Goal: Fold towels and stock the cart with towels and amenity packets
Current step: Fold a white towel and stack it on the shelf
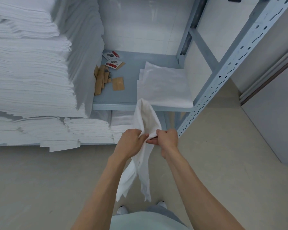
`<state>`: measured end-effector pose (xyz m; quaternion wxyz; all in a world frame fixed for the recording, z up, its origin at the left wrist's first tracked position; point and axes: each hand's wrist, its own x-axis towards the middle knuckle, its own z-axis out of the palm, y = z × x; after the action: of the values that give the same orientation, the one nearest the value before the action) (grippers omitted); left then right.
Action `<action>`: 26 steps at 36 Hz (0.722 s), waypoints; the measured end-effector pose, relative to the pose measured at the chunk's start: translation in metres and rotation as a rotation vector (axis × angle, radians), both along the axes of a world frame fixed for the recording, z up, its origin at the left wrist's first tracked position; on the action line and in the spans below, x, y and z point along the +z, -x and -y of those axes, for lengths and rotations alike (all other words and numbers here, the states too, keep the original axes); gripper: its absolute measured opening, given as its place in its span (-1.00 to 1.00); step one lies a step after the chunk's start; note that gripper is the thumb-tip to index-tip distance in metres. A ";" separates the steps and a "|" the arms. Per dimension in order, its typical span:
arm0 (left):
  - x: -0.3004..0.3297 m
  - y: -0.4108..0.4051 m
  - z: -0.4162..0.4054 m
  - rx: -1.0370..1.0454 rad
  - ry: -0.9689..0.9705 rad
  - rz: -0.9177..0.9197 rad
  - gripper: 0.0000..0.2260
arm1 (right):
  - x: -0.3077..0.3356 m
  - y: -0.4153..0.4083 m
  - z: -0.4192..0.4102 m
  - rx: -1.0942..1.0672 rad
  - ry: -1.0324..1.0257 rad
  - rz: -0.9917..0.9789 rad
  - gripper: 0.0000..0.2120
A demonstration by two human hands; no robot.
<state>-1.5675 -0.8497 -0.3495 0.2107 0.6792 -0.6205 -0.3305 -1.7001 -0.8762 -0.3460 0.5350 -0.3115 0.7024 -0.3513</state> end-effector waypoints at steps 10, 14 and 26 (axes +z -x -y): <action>0.000 -0.009 -0.003 0.022 0.024 -0.028 -0.55 | 0.006 -0.012 -0.001 -0.088 0.029 0.122 -0.83; -0.001 -0.013 -0.003 -0.014 0.027 -0.051 -0.55 | 0.007 -0.016 -0.003 -0.119 0.033 0.155 -0.82; -0.003 -0.012 -0.010 -0.091 0.039 0.081 -0.90 | 0.003 -0.012 -0.013 -0.053 0.029 0.153 -0.85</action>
<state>-1.5553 -0.8399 -0.3529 0.1834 0.6590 -0.6651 -0.2995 -1.6877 -0.8635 -0.3435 0.5730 -0.2730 0.6624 -0.3980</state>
